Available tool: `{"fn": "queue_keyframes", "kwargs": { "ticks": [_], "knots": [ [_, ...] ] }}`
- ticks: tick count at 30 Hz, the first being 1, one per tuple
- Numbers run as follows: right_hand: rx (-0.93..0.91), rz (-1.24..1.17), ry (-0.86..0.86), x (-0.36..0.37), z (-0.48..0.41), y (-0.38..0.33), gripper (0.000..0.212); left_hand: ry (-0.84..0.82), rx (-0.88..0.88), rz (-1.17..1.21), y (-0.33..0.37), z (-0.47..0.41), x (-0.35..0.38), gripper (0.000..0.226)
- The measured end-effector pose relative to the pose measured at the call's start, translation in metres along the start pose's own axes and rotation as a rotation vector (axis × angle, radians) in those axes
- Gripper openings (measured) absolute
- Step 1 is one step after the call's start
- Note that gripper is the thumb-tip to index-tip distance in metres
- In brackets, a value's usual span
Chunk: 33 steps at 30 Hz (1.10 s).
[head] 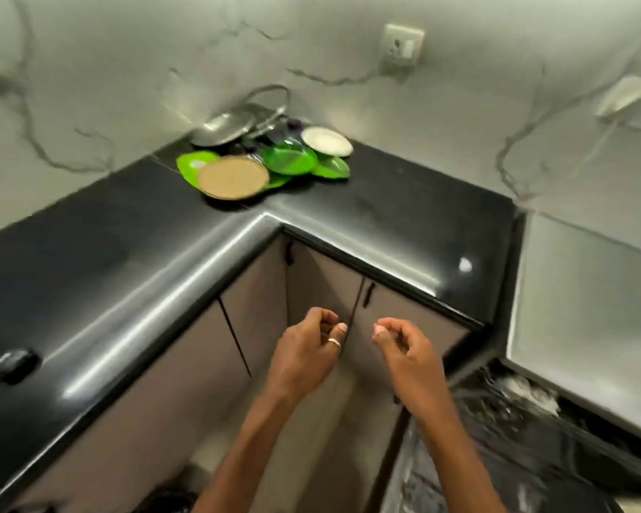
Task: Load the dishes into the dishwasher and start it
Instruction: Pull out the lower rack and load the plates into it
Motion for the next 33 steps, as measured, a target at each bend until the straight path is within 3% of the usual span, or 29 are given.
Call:
{"fn": "queue_keyframes", "kwargs": {
  "ticks": [4, 7, 12, 20, 25, 31, 33],
  "knots": [
    [-0.13, 0.051, -0.044, 0.021, -0.039, -0.049, 0.005, 0.103, 0.012, 0.101, 0.001, -0.026, -0.053, 0.015],
    [-0.245, 0.235, -0.112, 0.033, -0.071, -0.073, 0.007, 0.128, -0.069, 0.324, -0.01, -0.046, -0.075, 0.012],
    [-0.373, 0.324, -0.204, 0.049, -0.141, -0.094, 0.014, 0.181, -0.169, 0.411, -0.028, -0.095, -0.1, 0.009],
    [-0.352, 0.259, -0.253, 0.075, -0.267, -0.108, 0.017, 0.401, -0.281, 0.475, -0.055, -0.207, -0.119, 0.011],
    [-0.374, 0.318, -0.349, 0.094, -0.33, -0.122, 0.017, 0.543, -0.395, 0.678, -0.069, -0.265, -0.124, 0.012],
    [-0.346, 0.327, -0.359, 0.118, -0.385, -0.14, 0.01, 0.679, -0.463, 0.816, -0.098, -0.341, -0.157, 0.023],
    [-0.324, 0.326, -0.35, 0.127, -0.401, -0.148, 0.007, 0.693, -0.485, 0.841, -0.106, -0.374, -0.171, 0.017]
  ]
}}
Point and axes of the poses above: each hand's wrist, its own z-axis away from the middle knuckle, its own x-axis out of the palm, y = z × x, the point moved 5 cm from there along -z, towards the middle knuckle, and after that the axes turned 15 degrees about z, right-handed, at the moved point
